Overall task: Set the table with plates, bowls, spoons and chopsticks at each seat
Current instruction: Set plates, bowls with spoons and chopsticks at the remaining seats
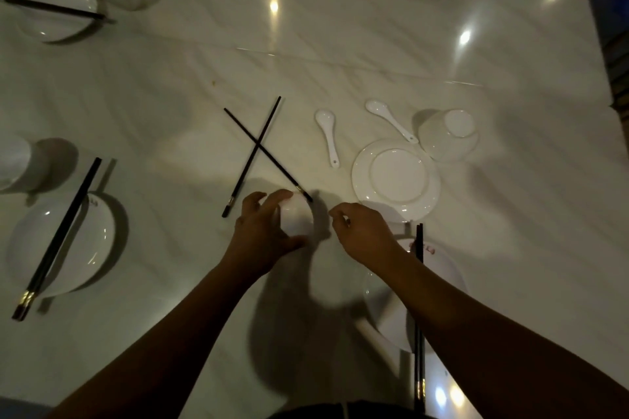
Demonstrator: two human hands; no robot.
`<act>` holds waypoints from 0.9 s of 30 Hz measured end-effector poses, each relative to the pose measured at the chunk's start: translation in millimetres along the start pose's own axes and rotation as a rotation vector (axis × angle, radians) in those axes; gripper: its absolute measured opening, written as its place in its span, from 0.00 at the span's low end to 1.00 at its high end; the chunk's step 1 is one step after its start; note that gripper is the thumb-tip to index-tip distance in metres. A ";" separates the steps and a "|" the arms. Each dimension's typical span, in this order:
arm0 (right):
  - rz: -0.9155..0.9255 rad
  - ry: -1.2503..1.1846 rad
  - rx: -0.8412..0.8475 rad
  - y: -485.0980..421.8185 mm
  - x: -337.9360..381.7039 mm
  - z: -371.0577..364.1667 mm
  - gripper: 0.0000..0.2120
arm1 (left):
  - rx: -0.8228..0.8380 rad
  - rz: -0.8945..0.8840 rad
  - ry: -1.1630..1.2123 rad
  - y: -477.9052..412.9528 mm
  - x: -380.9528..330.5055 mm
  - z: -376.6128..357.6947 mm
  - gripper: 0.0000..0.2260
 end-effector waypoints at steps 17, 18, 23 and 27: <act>-0.499 -1.132 0.076 56.1 0.5 -10.1 0.15 | 0.335 0.280 0.903 28.0 -18.3 -15.7 0.17; -0.495 -1.079 0.058 56.8 0.9 -10.8 0.16 | 0.330 0.253 0.852 27.6 -18.9 -16.6 0.22; -0.482 -0.891 -0.003 56.3 -2.4 -12.4 0.22 | 0.260 0.187 0.717 19.5 -25.0 -23.7 0.13; -0.505 -0.916 0.003 59.3 -9.0 -10.0 0.20 | 0.246 0.233 0.683 15.2 -24.0 -28.4 0.14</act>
Point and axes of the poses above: each hand's wrist, its own y-axis away from the middle knuckle, its own z-axis out of the back of the hand, x = y × z, the point moved 2 cm from there along -y, towards the middle knuckle, and after that the axes turned 3 degrees about x, right-handed, at the moved point
